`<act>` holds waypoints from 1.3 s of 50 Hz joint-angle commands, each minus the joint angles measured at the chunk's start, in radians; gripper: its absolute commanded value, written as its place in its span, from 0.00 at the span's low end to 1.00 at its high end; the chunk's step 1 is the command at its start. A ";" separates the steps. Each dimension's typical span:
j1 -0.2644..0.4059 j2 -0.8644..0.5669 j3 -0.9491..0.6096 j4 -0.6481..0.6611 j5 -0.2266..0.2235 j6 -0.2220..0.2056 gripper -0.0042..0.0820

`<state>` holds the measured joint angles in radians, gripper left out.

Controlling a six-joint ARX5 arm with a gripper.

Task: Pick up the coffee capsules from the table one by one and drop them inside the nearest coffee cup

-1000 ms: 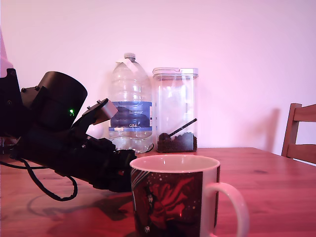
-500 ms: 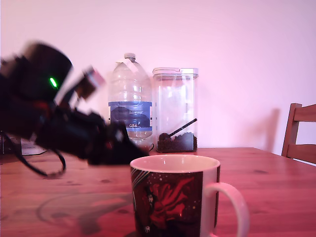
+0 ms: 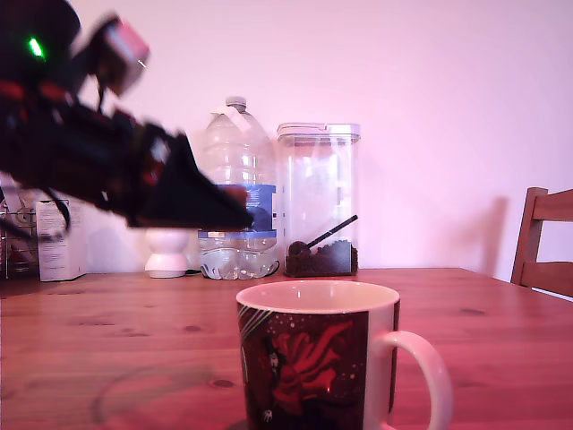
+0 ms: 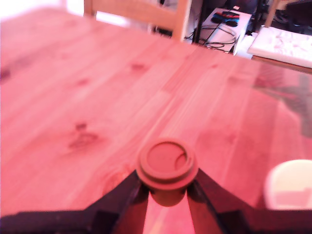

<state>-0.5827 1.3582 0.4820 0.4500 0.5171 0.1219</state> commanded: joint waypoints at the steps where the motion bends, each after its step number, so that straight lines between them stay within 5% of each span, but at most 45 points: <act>1: -0.014 -0.032 -0.019 -0.029 0.005 0.018 0.19; 33: -0.193 -0.122 -0.018 -0.235 -0.002 0.025 0.19; 65: -0.269 -0.120 0.171 -0.485 -0.047 0.018 0.19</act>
<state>-0.8452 1.2449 0.6434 -0.0097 0.4793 0.1345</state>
